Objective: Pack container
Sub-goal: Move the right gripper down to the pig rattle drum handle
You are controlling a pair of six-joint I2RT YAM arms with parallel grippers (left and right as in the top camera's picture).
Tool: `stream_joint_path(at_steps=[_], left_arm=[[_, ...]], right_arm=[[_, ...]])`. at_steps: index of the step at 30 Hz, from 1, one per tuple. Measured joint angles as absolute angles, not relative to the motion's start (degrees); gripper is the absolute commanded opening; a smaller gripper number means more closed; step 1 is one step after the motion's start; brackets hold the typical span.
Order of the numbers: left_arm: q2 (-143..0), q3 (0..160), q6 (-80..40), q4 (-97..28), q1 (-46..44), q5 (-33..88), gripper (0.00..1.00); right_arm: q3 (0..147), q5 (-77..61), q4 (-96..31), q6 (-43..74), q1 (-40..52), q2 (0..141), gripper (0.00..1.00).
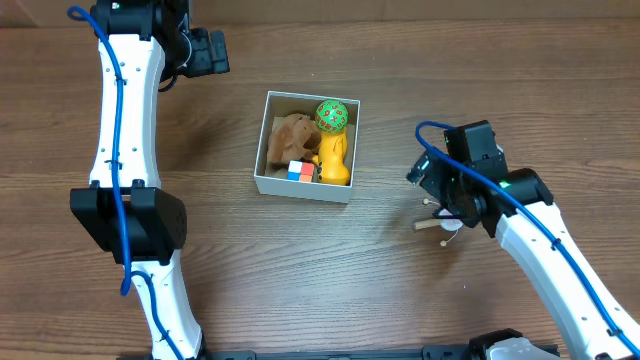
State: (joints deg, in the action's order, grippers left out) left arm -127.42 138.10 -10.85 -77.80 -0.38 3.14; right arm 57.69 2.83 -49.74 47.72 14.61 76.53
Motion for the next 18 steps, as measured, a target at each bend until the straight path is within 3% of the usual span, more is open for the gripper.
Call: stream_joint_path(at_steps=[1,5,11,18], left_arm=[[-127.4,138.1,-10.9,-77.8,-0.4,3.1,1.00],[-127.4,138.1,-10.9,-77.8,-0.4,3.1,1.00],[-127.4,138.1,-10.9,-77.8,-0.4,3.1,1.00],[-127.4,138.1,-10.9,-77.8,-0.4,3.1,1.00]], right_arm=[[57.7,2.3,-49.8,47.9,14.6,76.6,1.00],[57.7,1.3,-53.8,53.6,14.6,76.6,0.83],[57.1,2.1,-56.3,68.0,14.3,76.6,0.78],[55.5,3.3,-56.0,78.1,14.3,78.6,0.79]])
